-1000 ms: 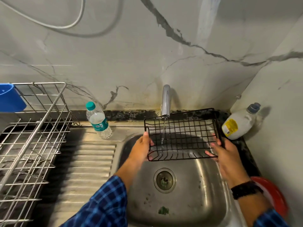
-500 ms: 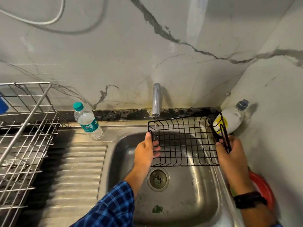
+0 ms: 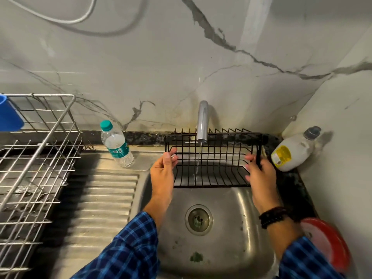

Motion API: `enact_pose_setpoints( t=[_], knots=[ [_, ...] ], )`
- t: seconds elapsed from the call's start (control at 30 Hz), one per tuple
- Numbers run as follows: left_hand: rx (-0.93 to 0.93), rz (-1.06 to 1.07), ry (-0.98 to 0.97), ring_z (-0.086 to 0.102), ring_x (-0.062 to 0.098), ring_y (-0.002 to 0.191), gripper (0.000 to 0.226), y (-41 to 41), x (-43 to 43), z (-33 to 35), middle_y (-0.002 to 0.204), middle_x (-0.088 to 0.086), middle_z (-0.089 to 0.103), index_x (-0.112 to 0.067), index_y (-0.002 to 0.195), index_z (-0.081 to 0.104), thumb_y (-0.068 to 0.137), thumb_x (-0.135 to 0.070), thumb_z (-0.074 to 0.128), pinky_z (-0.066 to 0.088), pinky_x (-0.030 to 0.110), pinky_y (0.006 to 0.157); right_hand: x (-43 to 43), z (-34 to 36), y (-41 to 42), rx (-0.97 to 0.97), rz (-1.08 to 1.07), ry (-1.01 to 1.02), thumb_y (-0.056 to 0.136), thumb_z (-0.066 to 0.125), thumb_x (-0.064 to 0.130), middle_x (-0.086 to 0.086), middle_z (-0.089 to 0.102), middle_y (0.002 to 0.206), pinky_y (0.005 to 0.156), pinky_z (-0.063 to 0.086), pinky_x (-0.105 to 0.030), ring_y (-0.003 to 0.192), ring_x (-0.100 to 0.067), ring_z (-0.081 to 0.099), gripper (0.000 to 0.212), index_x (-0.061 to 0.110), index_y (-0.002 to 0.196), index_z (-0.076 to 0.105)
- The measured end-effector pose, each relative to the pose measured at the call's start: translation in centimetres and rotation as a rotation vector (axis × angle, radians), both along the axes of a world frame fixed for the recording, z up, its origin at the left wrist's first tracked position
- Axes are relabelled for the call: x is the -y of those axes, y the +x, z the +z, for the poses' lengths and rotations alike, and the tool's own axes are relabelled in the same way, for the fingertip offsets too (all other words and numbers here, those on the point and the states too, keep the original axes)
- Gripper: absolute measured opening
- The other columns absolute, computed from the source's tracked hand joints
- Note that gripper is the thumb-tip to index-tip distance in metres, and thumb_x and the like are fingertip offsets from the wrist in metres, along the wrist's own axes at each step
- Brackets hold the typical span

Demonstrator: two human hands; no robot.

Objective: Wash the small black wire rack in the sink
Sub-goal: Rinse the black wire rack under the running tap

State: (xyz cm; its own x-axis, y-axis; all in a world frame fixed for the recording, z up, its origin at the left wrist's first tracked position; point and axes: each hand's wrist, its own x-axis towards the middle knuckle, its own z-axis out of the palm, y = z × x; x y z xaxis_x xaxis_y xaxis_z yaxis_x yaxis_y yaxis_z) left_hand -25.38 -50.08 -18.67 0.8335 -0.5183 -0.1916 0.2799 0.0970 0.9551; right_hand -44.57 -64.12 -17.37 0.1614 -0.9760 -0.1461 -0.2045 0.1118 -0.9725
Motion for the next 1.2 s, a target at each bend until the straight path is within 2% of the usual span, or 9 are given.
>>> enact_pose_setpoints(
  t=[0.27,0.43,0.57,0.73,0.8,0.9,0.97,1.07,1.2],
  knots=[
    [0.117,0.129,-0.072,0.069,0.012,0.101,0.035,3.1,-1.3,-0.2,0.117,-0.002,0.075,-0.014,0.109,0.071,0.1,-0.038,0.048,0.054,0.036,0.099,-0.8,-0.8,4.0,0.069,0.115,-0.005,0.104,0.043,0.012,0.021,0.066,0.115,0.106,0.043,-0.049,0.113,-0.004,0.062,0.029,0.032,0.098,0.063],
    [0.258,0.163,-0.093,0.059,-0.002,0.095,0.037,4.5,-1.7,0.0,0.119,0.002,0.069,-0.02,0.098,0.061,0.097,-0.053,0.042,0.046,0.012,0.085,-0.7,-0.2,6.2,0.134,0.186,-0.034,0.101,0.046,0.022,0.02,0.057,0.139,0.112,0.038,-0.052,0.129,-0.007,0.053,0.03,0.045,0.095,0.064],
    [0.236,0.188,-0.034,0.056,0.0,0.093,0.042,4.9,-2.2,0.0,0.097,-0.004,0.057,-0.025,0.09,0.053,0.094,-0.062,0.034,0.041,0.017,0.09,-1.2,-0.5,7.4,0.221,0.173,-0.016,0.103,0.044,0.018,0.02,0.057,0.139,0.114,0.036,-0.055,0.132,-0.009,0.051,0.037,0.046,0.113,0.067],
    [0.098,0.244,-0.111,0.061,0.016,0.119,0.035,6.0,-3.5,-0.3,0.11,0.0,0.065,-0.025,0.105,0.06,0.096,-0.051,0.038,0.042,0.038,0.114,-2.0,-0.8,8.5,0.339,0.16,0.049,0.096,0.047,-0.009,0.011,0.064,0.131,0.115,0.035,-0.053,0.129,-0.012,0.056,0.048,0.032,0.113,0.066],
    [0.073,0.288,-0.121,0.064,0.014,0.111,0.034,6.4,-4.2,0.0,0.1,-0.008,0.07,-0.025,0.103,0.062,0.103,-0.047,0.036,0.043,0.043,0.114,-2.4,-1.0,8.6,0.29,0.175,0.049,0.093,0.051,-0.01,0.011,0.066,0.123,0.109,0.042,-0.053,0.117,-0.008,0.062,0.047,0.031,0.116,0.056],
    [0.075,0.351,-0.091,0.068,0.006,0.102,0.038,6.9,-5.1,0.3,0.091,-0.016,0.077,-0.025,0.103,0.064,0.111,-0.035,0.028,0.045,0.044,0.112,-3.2,-1.3,9.3,0.089,0.283,0.013,0.097,0.059,0.011,0.012,0.062,0.12,0.1,0.052,-0.047,0.108,-0.009,0.063,0.039,0.03,0.131,0.05],
    [0.088,0.373,-0.049,0.069,0.003,0.102,0.04,6.9,-5.6,0.5,0.093,-0.017,0.078,-0.025,0.102,0.066,0.111,-0.035,0.028,0.046,0.044,0.111,-3.7,-1.4,9.8,-0.028,0.343,0.005,0.1,0.054,0.015,0.014,0.063,0.117,0.102,0.051,-0.046,0.111,-0.013,0.062,0.038,0.031,0.134,0.051],
    [0.095,0.388,0.004,0.069,0.003,0.105,0.043,7.1,-6.6,0.4,0.1,-0.013,0.075,-0.023,0.106,0.068,0.11,-0.041,0.029,0.048,0.042,0.109,-4.5,-1.2,10.0,-0.192,0.377,-0.081,0.101,0.049,0.011,0.0,0.062,0.131,0.102,0.042,-0.028,0.122,-0.019,0.058,0.043,0.022,0.143,0.049],
    [0.08,0.387,-0.022,0.068,0.014,0.113,0.051,7.5,-8.2,-0.2,0.103,-0.01,0.076,-0.019,0.112,0.069,0.107,-0.051,0.029,0.048,0.046,0.108,-5.8,0.0,9.5,-0.159,0.43,-0.2,0.096,0.058,0.01,0.001,0.06,0.129,0.103,0.044,-0.024,0.115,-0.01,0.057,0.048,0.023,0.141,0.047]
  ],
)
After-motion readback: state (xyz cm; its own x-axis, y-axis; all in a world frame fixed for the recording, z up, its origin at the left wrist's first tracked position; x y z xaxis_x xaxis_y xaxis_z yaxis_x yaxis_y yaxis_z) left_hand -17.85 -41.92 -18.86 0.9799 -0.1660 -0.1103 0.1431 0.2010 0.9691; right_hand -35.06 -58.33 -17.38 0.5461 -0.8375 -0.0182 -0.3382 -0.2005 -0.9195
